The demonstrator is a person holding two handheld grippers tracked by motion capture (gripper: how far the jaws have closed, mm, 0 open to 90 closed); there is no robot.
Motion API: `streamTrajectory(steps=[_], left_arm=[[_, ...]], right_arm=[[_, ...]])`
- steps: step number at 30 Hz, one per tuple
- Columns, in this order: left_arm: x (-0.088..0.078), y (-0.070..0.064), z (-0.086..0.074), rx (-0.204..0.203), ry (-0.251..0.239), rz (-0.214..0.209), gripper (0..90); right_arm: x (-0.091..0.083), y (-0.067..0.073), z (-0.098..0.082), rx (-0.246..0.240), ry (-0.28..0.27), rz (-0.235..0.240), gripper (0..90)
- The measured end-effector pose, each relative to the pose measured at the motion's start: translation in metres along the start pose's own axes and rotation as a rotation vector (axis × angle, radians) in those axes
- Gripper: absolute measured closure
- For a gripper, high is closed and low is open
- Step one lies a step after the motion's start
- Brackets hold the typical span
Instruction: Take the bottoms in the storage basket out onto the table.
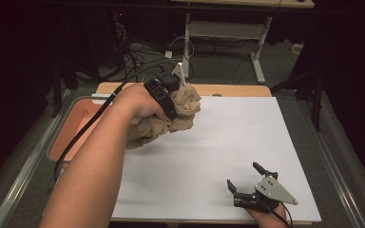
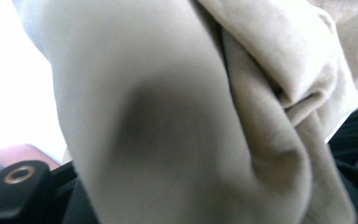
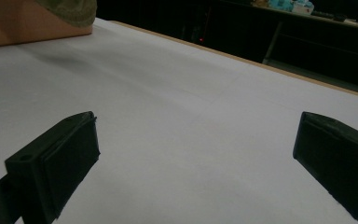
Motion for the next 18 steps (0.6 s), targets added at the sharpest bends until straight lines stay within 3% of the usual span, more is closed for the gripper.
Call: streamTrajectory(steps=[7,18], left_arm=[[0.009,-0.008,0.008,0.007,-0.025,-0.022,57.1],[0.015,-0.009,0.011,0.005,-0.043,-0.02,57.0]], right_arm=[[0.0,0.0,0.0,-0.001,0.0,0.001,0.9],[0.0,-0.001,0.0,-0.002,0.001,0.001,0.9]])
Point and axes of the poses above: each handheld gripper's, and its own axes: x roughly forward along the jaws, z roughly out of its top, y roughly to its left, the point moved 5 cm from there along x, roughly forward along the jaws, and after that the axes turned 13 degrees about z, right-handed, at the moved point
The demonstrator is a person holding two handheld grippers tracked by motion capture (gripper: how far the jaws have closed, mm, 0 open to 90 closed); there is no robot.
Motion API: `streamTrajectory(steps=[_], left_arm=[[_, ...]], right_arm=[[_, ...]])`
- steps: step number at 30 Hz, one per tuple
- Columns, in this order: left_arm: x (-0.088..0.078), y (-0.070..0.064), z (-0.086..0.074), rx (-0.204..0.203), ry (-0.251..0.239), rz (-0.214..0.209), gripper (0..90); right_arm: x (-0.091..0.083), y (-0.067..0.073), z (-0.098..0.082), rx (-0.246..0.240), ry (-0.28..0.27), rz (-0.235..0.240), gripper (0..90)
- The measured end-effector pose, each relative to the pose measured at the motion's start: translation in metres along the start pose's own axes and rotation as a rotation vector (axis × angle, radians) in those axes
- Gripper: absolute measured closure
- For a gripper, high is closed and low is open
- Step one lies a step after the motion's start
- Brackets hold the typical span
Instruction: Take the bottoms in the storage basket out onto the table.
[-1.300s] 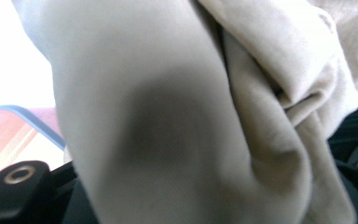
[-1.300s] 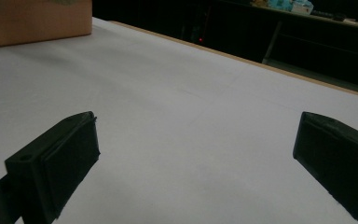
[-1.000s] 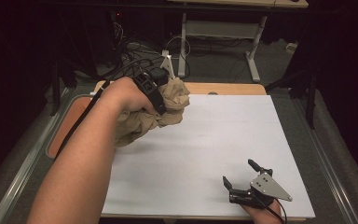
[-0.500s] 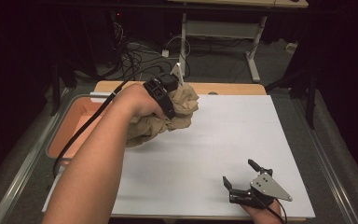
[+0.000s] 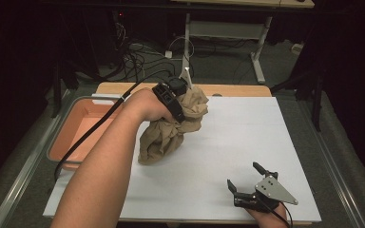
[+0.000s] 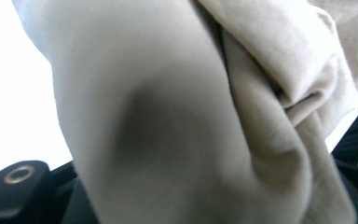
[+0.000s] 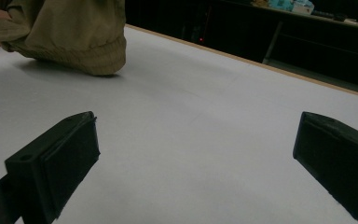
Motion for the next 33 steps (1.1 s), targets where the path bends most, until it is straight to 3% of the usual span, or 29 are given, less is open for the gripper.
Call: streamTrajectory(steps=[15,20,29,33], left_arm=[[0.032,0.007,-0.015,-0.061,-0.02,-0.015,56.0],[0.048,0.002,-0.016,-0.056,-0.066,-0.011,55.5],[0.081,-0.006,-0.018,-0.095,-0.161,-0.026,54.9],[0.097,-0.01,-0.02,-0.105,-0.176,-0.033,53.1]], right_arm=[[0.001,0.001,-0.001,0.002,0.003,0.002,0.9],[0.002,0.002,0.0,-0.008,0.006,0.006,0.9],[0.001,0.001,-0.001,-0.004,0.009,0.002,0.9],[0.002,0.002,-0.002,-0.006,0.01,0.005,0.9]])
Point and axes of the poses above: each handheld gripper's, and its own axes: x roughly forward along the jaws, z roughly out of its top, y roughly to its left, the point moved 5 cm from there along x, roughly forward along the jaws, and after that the axes turned 13 degrees about z, right-handed, at the moved point
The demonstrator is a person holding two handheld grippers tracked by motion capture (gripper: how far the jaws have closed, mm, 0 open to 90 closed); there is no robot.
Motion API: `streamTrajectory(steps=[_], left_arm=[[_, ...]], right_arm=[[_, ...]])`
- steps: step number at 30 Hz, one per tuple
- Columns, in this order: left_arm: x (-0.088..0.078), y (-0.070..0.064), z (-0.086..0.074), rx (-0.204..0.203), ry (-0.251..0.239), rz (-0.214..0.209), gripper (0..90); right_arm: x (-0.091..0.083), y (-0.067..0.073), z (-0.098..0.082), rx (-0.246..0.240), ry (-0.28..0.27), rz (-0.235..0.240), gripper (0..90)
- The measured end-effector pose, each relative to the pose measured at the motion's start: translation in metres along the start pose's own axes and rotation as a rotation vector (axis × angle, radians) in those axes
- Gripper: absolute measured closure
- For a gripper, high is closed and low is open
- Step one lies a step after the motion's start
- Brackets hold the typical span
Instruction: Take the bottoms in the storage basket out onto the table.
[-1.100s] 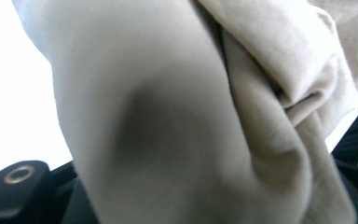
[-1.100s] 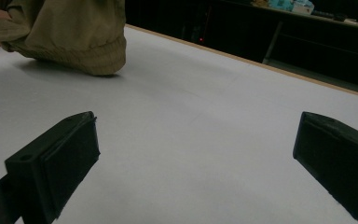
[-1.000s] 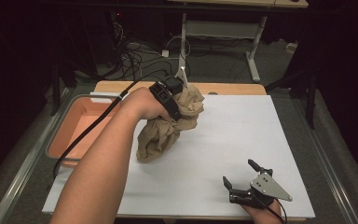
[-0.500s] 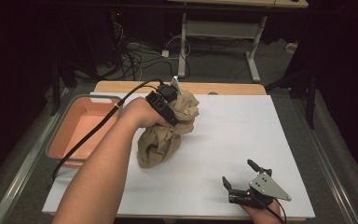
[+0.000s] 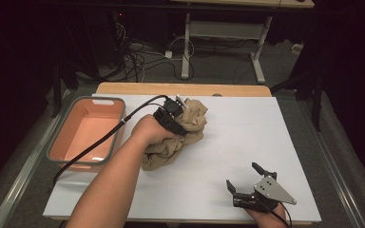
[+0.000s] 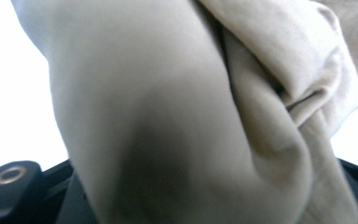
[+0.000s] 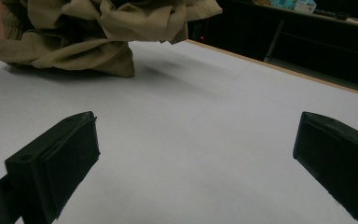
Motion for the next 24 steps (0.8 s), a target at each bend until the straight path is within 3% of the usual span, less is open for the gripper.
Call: streamTrajectory(steps=[7,11,17,24], left_arm=[[0.018,-0.005,-0.008,-0.037,-0.092,-0.011,46.5],[0.026,-0.011,-0.011,0.001,-0.131,0.009,38.8],[0.035,-0.017,-0.014,0.008,-0.184,0.028,29.9],[0.047,-0.03,-0.015,0.011,-0.224,-0.024,7.9]], right_arm=[[0.001,0.002,0.0,-0.008,0.004,0.004,0.9],[0.003,0.004,-0.001,-0.017,0.01,0.009,0.9],[0.004,0.006,-0.001,-0.017,0.011,0.014,1.0],[0.005,0.007,-0.001,-0.018,0.013,0.017,0.9]])
Point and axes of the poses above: each handheld gripper's, and its own axes: x roughly forward along the jaws, z roughly out of its top, y roughly to its left, the point moved 5 cm from there along x, roughly forward along the jaws, and after that the axes turned 13 degrees about z, right-handed, at the moved point
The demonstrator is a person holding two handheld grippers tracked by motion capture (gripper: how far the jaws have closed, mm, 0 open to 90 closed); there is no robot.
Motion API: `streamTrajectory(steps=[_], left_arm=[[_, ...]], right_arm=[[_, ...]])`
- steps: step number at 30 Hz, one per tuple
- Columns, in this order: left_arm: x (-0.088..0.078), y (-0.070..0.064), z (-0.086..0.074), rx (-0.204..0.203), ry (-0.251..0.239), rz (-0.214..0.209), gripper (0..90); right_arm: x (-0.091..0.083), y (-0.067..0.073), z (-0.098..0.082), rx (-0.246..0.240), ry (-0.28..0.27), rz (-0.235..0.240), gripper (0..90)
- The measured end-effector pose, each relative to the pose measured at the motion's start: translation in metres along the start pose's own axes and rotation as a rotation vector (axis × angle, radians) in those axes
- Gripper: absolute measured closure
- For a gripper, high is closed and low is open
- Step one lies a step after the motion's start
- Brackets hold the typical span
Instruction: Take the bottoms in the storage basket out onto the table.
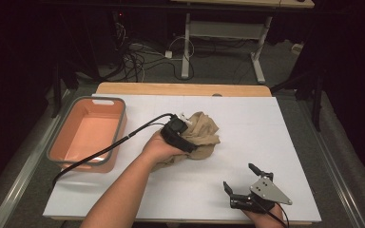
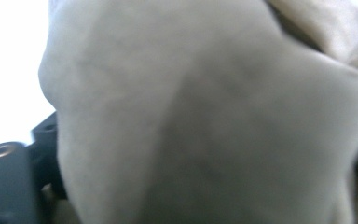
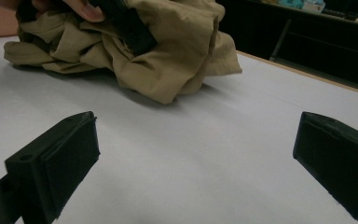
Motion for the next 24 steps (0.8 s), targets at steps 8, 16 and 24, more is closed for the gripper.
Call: streamTrajectory(steps=[8,16,24], left_arm=[[0.001,-0.012,-0.004,0.01,-0.041,-0.008,0.0],[-0.012,-0.022,-0.009,-0.001,-0.135,-0.058,0.0],[-0.037,-0.029,-0.024,-0.016,-0.23,-0.068,0.0]], right_arm=[[0.0,0.0,0.0,0.0,0.004,0.001,1.0],[-0.001,0.0,0.0,0.009,-0.003,-0.001,0.9],[-0.002,-0.001,0.0,0.01,0.001,-0.003,0.9]])
Point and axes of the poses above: each handheld gripper's, and its own axes: x roughly forward along the jaws, z roughly out of its top, y roughly to its left, the point moved 5 cm from there along x, roughly forward along the jaws, and after that the axes turned 13 degrees about z, right-handed, at the moved point
